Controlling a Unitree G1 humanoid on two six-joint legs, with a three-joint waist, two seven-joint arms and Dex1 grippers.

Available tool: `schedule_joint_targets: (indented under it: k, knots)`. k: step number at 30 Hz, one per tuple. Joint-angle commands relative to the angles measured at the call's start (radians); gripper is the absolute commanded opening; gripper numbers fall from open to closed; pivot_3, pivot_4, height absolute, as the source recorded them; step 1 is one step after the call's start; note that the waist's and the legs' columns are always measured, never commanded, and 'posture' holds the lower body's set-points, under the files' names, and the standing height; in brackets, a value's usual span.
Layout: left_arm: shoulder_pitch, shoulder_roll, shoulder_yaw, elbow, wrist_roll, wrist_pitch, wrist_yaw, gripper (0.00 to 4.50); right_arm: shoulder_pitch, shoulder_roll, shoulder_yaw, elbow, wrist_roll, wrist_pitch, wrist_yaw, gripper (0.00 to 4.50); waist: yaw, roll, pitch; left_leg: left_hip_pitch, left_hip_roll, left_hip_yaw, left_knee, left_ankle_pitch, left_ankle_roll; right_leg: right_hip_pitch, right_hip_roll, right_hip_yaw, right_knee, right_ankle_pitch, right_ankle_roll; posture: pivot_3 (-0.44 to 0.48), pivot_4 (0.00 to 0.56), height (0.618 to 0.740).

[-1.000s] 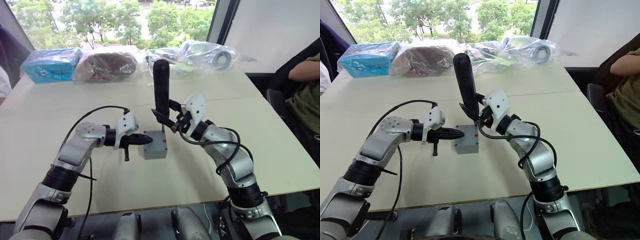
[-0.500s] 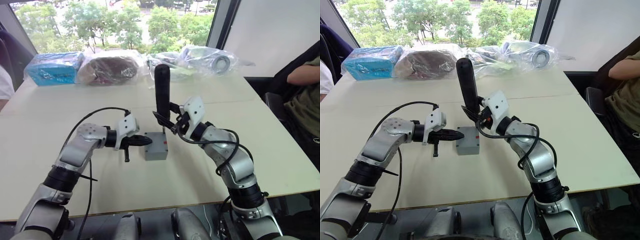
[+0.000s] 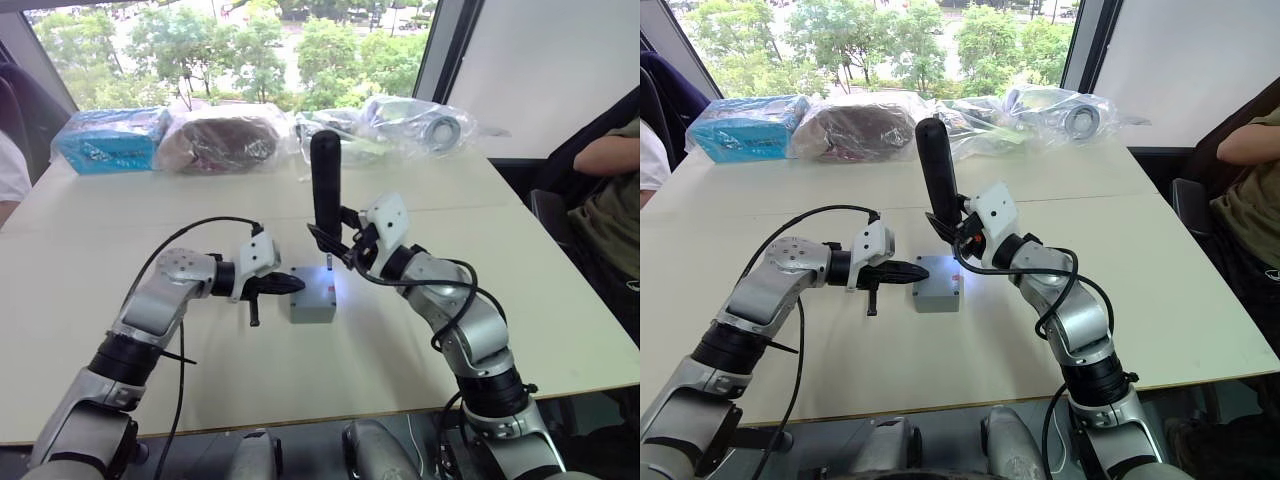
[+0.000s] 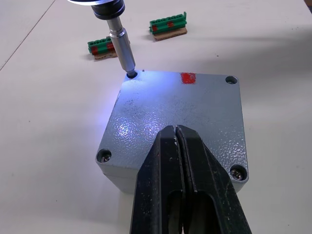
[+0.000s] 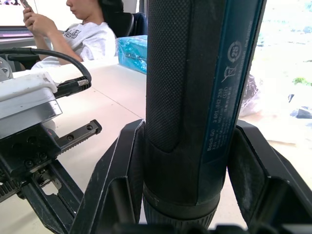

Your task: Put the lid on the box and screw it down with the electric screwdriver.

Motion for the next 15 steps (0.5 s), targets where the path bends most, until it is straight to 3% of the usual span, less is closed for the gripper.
schedule_joint_targets:
  k: [1, 7, 12, 15]
  knots:
    - [0.019, 0.009, -0.017, -0.001, 0.021, 0.005, -0.004, 0.0, 0.083, -0.031, 0.033, 0.097, -0.02, 0.109, 0.0, 1.84, 0.0, 0.0, 0.0, 0.0, 0.0, 0.0, 0.0, 0.0, 0.0, 0.0, 0.0, 0.0, 0.0, 0.0, 0.0, 0.0, 0.15, 0.74]
    - [0.019, 0.013, -0.019, -0.006, 0.024, 0.006, -0.006, 0.0, 0.084, -0.038, 0.025, 0.09, -0.032, 0.049, 0.002, 1.84, 0.0, 0.0, 0.0, 0.0, 0.001, 0.0, -0.001, 0.0, 0.0, -0.002, -0.002, 0.0, -0.002, 0.0, 0.0, 0.0, 0.15, 0.74]
    - [0.018, 0.015, -0.002, -0.029, 0.009, 0.02, -0.002, 0.0, 0.038, 0.014, -0.078, 0.036, 0.041, -0.09, 0.004, 1.84, 0.001, 0.002, 0.002, -0.003, 0.001, -0.001, -0.003, 0.0, 0.0, -0.002, -0.002, 0.0, -0.006, 0.0, 0.0, 0.0, 0.15, 0.74]
    - [0.013, 0.02, 0.02, -0.06, -0.019, 0.051, -0.004, 0.0, -0.033, 0.02, -0.156, -0.035, 0.126, -0.077, 0.004, 1.84, 0.0, 0.006, 0.013, -0.006, 0.001, 0.0, -0.003, 0.0, 0.0, -0.002, -0.003, 0.0, -0.007, 0.0, 0.0, 0.0, 0.15, 0.74]
